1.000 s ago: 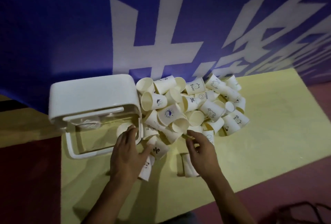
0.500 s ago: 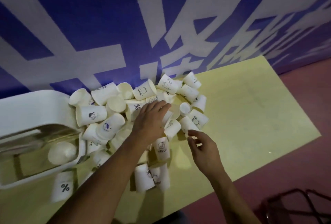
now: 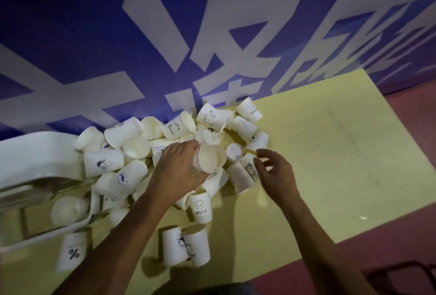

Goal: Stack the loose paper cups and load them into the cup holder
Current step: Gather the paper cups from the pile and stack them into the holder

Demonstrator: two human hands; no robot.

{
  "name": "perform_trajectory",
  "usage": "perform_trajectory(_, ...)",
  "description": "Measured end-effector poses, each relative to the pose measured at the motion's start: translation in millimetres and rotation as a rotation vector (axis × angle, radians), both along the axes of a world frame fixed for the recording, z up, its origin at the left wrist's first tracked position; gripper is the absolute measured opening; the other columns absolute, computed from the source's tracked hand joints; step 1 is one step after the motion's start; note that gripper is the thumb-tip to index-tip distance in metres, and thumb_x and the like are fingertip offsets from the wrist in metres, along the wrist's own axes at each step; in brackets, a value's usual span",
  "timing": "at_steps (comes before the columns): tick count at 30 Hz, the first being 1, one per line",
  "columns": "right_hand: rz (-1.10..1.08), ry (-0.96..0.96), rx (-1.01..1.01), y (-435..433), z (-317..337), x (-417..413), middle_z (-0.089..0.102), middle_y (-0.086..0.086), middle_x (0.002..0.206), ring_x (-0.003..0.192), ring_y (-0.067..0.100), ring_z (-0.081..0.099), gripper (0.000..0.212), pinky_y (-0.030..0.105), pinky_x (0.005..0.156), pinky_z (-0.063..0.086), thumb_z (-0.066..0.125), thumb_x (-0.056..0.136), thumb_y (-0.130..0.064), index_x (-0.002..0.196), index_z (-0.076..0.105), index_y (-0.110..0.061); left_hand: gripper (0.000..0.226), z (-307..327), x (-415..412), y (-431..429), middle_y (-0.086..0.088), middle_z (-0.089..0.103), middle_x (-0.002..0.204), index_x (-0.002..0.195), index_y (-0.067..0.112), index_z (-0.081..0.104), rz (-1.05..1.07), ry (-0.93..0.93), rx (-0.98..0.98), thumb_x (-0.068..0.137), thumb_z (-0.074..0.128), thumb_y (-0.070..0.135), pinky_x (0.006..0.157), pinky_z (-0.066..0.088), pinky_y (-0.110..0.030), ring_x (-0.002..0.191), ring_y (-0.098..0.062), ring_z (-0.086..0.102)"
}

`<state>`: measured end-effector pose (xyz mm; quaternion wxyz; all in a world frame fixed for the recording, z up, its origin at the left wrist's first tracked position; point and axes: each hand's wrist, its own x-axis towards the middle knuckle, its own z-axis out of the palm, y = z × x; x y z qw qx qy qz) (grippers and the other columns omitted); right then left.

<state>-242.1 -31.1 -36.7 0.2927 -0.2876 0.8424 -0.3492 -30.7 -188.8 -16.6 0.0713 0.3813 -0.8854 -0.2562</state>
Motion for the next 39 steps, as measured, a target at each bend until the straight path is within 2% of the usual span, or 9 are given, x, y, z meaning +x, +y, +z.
perform_trajectory(3, 0.097, 0.025, -0.003, -54.6, 3.3, -14.0, 0.068, 0.001, 0.124, 0.097, 0.016, 0.066, 0.042, 0.033, 0.088, 0.054, 0.072, 0.094, -0.033, 0.131, 0.065, -0.015, 0.079, 26.6, 2.9, 16.6, 0.019, 0.062, 0.121, 0.127, 0.034, 0.052, 0.294, 0.253, 0.297, 0.062, 0.093, 0.052, 0.088, 0.046, -0.020, 0.109, -0.001, 0.055)
perform_trajectory(6, 0.270, 0.065, 0.058, -117.6, 3.9, -14.3, 0.062, 0.007, 0.136, 0.121, 0.026, 0.058, 0.063, 0.043, 0.103, 0.049, 0.075, 0.091, -0.040, 0.144, 0.054, -0.016, 0.072, 31.3, 7.0, 26.7, 0.025, 0.063, 0.121, 0.127, 0.035, 0.057, 0.400, 0.386, 0.384, 0.064, 0.093, 0.040, 0.088, 0.043, -0.006, 0.114, 0.006, 0.055)
perform_trajectory(10, 0.445, 0.239, 0.149, -182.3, -8.3, -3.4, 0.058, 0.010, 0.143, 0.130, 0.034, 0.051, 0.074, 0.051, 0.106, 0.046, 0.067, 0.090, -0.060, 0.150, 0.046, -0.023, 0.066, 29.4, 18.4, 35.6, 0.012, 0.063, 0.131, 0.136, 0.032, 0.054, 0.472, 0.500, 0.495, 0.078, 0.078, 0.051, 0.104, 0.051, -0.040, 0.124, -0.011, 0.059)
perform_trajectory(13, 0.507, 0.303, 0.222, -206.2, -25.6, 1.0, 0.060, 0.006, 0.138, 0.129, 0.036, 0.052, 0.070, 0.055, 0.103, 0.049, 0.062, 0.087, -0.070, 0.142, 0.046, -0.030, 0.065, 31.0, 29.8, 39.8, 0.009, 0.065, 0.129, 0.135, 0.028, 0.054, 0.521, 0.529, 0.484, 0.079, 0.077, 0.049, 0.101, 0.053, -0.044, 0.121, -0.017, 0.062)
perform_trajectory(18, 0.486, 0.320, 0.174, -213.5, -43.4, 3.4, 0.066, 0.001, 0.119, 0.113, 0.032, 0.061, 0.057, 0.055, 0.096, 0.051, 0.067, 0.082, -0.064, 0.124, 0.048, -0.032, 0.069, 30.1, 51.3, 41.9, 0.020, 0.062, 0.123, 0.130, 0.035, 0.051, 0.598, 0.514, 0.448, 0.070, 0.080, 0.052, 0.094, 0.051, -0.021, 0.117, -0.008, 0.061)
perform_trajectory(25, 0.452, 0.362, 0.044, -179.1, -19.2, 7.1, 0.063, 0.012, 0.133, 0.121, 0.035, 0.056, 0.068, 0.048, 0.100, 0.049, 0.066, 0.088, -0.060, 0.144, 0.048, -0.026, 0.073, 27.3, 62.2, 41.9, 0.017, 0.062, 0.123, 0.128, 0.036, 0.052, 0.628, 0.545, 0.473, 0.065, 0.082, 0.055, 0.092, 0.052, -0.027, 0.116, -0.009, 0.060)
perform_trajectory(31, 0.228, 0.170, -0.270, -123.3, 29.8, 35.5, 0.065, -0.008, 0.112, 0.098, 0.013, 0.062, 0.051, 0.042, 0.081, 0.058, 0.076, 0.085, -0.056, 0.119, 0.060, -0.022, 0.069, 38.4, 73.9, 39.5, 0.019, 0.062, 0.123, 0.127, 0.037, 0.053, 0.577, 0.578, 0.476, 0.066, 0.082, 0.051, 0.092, 0.052, -0.023, 0.116, -0.006, 0.060)
perform_trajectory(36, 0.252, 0.102, -0.366, -86.4, 57.7, 84.6, 0.062, -0.010, 0.126, 0.104, 0.007, 0.061, 0.082, 0.024, 0.080, 0.053, 0.078, 0.082, -0.054, 0.150, 0.044, -0.023, 0.074, 41.6, 110.4, 39.2, 0.019, 0.061, 0.128, 0.131, 0.033, 0.052, 0.547, 0.592, 0.470, 0.067, 0.083, 0.053, 0.096, 0.053, -0.033, 0.119, -0.005, 0.058)
perform_trajectory(39, 0.298, 0.133, -0.402, -77.1, 62.8, 123.1, 0.058, -0.008, 0.125, 0.106, 0.007, 0.058, 0.087, 0.020, 0.078, 0.050, 0.078, 0.080, -0.053, 0.152, 0.044, -0.017, 0.072, 45.4, 143.2, 39.8, 0.018, 0.061, 0.128, 0.131, 0.035, 0.053, 0.551, 0.618, 0.472, 0.069, 0.086, 0.049, 0.096, 0.052, -0.034, 0.120, -0.009, 0.059)
